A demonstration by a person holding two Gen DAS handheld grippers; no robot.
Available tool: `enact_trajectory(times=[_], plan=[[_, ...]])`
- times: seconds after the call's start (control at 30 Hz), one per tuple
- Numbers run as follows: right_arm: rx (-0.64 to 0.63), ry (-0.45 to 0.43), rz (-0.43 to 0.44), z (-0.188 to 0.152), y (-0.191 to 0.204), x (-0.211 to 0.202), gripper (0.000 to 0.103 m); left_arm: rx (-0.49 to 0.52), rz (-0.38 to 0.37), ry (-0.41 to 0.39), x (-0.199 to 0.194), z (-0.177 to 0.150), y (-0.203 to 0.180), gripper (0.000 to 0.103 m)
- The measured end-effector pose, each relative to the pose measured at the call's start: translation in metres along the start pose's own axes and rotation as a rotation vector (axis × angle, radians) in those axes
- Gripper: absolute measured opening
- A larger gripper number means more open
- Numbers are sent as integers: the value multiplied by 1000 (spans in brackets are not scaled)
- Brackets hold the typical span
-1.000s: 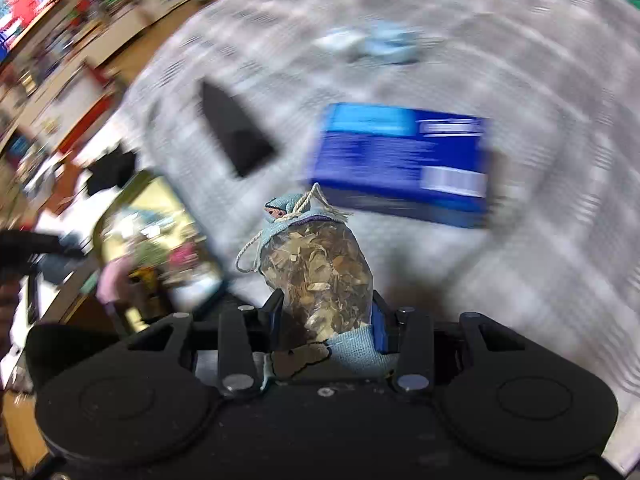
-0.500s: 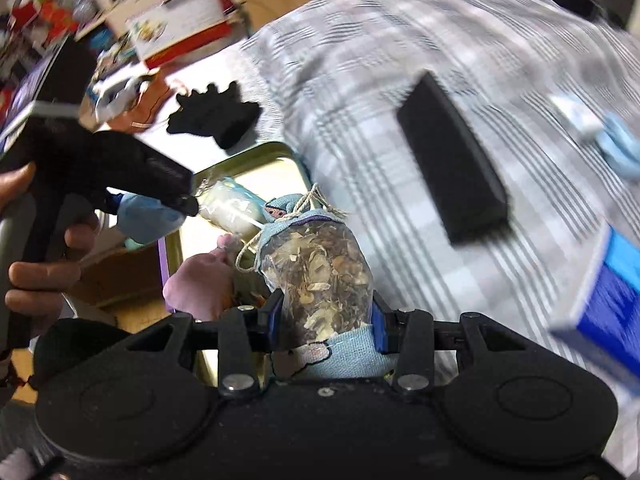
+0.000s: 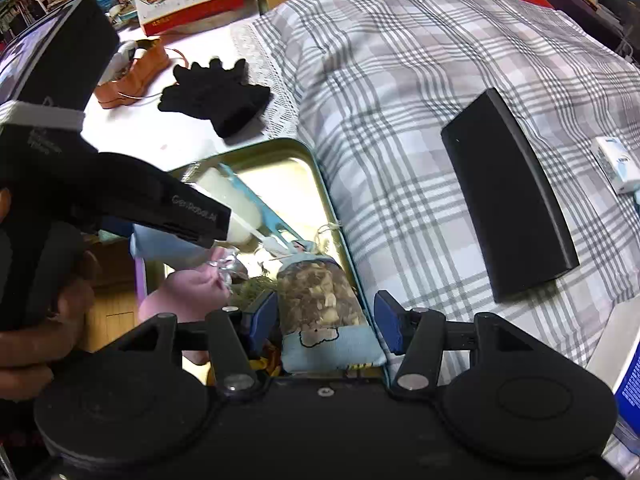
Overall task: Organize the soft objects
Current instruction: 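Carry the mask and flake bag into the gold tray and open both tools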
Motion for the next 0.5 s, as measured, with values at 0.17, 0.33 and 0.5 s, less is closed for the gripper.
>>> enact_trajectory(times=[0.17,0.33,0.5], plan=[[7,12,-20,-4,-7,3,53,4,4,10,0,-5,-2,76],[11,14,-40,-7,-13,-1,53,3,6,5,-5,-11,-4,77],[15,12,-54,-10,-16,-6,53,4,8,-6,-16,-19,-3,77]])
Point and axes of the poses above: each gripper's, at about its wrist camera, not at the fingertips, and x roughly the way its jaws point, y to its left, z to its top, the point moved 9 cm from there along x, roughly the way its jaws point, and after that the axes turned 8 degrees about -y, right-handed, at the moved point
